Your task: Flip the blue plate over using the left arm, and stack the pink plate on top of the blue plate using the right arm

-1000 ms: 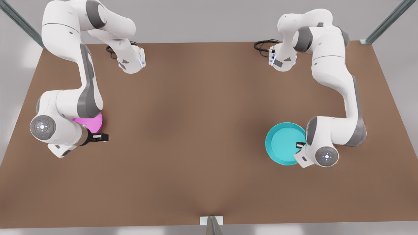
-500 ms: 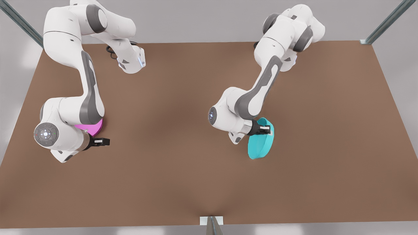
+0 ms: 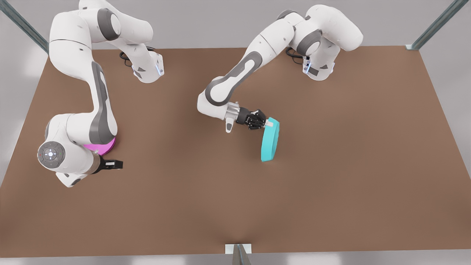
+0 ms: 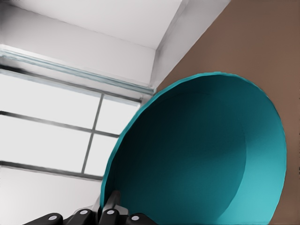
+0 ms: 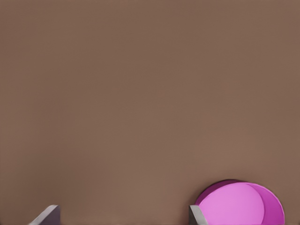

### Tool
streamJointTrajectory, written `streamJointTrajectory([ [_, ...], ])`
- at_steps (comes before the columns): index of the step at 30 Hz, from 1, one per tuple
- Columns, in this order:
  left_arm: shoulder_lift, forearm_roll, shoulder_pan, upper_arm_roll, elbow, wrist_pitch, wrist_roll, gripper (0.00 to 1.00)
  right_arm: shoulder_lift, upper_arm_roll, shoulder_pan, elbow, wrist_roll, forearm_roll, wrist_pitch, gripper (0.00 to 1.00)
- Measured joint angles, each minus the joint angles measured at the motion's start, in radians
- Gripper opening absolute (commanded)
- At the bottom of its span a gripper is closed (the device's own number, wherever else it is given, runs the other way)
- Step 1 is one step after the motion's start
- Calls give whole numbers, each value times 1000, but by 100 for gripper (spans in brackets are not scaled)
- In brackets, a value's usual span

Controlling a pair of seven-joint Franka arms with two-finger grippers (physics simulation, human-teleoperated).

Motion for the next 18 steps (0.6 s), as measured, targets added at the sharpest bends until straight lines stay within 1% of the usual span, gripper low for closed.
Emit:
streamJointTrajectory([
  [5,51,53,-68,-2,5,-29,-36,21,1,0,-2,29,4,-8,8,100],
  [11,100,115,-108,0,6,-60,-81,21,3,0,2,29,1,-13,7,100],
  [18,143,135,-151,0,29,-80,-104,21,3,0,-6,32,0,-11,8,100],
])
